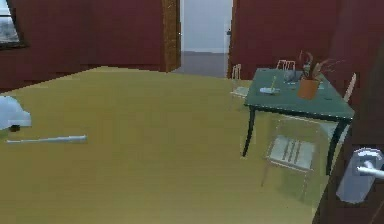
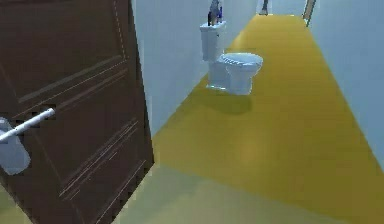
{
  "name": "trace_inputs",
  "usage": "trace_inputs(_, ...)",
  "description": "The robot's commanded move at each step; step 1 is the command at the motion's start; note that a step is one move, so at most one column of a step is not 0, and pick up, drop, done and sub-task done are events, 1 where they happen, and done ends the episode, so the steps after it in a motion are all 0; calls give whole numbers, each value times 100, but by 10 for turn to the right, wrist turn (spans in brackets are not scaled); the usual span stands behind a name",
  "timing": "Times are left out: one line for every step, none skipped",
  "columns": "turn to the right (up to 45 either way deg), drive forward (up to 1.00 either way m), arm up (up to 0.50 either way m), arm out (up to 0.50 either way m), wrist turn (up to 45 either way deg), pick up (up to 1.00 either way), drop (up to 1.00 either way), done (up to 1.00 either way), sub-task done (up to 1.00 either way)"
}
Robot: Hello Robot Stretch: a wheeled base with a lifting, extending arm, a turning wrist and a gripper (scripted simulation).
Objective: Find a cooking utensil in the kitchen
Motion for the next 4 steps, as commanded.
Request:
trace_inputs(0,100,0,0,0,0,0,0,0)
trace_inputs(0,100,0,0,0,0,0,0,0)
trace_inputs(90,0,0,0,0,0,0,0,0)
trace_inputs(0,30,0,0,0,0,0,0,0)
